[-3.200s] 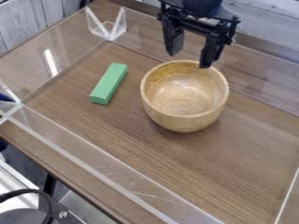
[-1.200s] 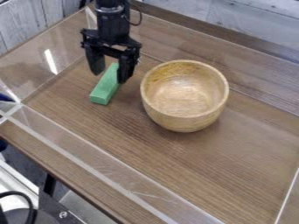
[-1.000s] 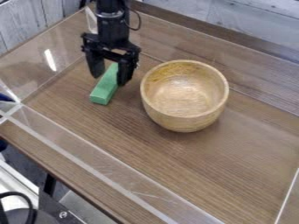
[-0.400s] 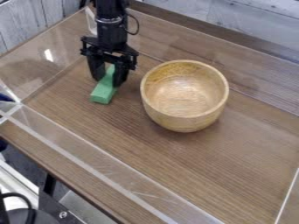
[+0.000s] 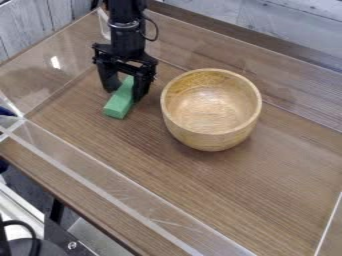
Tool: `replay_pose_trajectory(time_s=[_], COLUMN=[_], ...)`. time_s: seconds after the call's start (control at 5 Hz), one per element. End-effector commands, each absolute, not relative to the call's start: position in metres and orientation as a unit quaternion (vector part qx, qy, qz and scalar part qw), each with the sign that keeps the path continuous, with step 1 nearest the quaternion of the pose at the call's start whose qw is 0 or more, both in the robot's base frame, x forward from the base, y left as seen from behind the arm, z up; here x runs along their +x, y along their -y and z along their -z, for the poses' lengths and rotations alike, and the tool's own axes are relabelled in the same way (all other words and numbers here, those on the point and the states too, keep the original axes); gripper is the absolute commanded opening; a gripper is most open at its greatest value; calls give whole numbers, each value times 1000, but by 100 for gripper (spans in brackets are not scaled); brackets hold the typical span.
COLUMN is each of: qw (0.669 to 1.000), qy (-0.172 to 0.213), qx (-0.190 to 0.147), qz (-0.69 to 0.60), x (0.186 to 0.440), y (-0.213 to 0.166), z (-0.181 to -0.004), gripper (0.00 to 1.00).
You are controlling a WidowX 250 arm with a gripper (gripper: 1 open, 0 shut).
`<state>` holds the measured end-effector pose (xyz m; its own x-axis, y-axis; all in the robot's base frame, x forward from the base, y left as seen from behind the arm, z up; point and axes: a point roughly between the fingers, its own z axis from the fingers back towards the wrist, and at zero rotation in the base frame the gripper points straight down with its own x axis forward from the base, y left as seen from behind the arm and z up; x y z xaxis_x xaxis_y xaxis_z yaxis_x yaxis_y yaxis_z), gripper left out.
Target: Put the green block in the brown bowl
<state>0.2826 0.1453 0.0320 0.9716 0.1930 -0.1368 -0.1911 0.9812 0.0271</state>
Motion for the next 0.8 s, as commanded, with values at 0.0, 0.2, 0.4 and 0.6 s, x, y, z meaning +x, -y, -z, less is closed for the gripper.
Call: replay_pose_trajectory(time_s=[0.0,0.2,0.4,0.6], qw=[994,995,995,995], qy=[-41,-38,-37,-35], qx=[16,14,12,11], qz=[-96,-96,-96,-97], x=[295,297,297,298], y=[-152,-153,-153,-154], z=[-44,-44,-47,-45], gripper=[0,0,100,0])
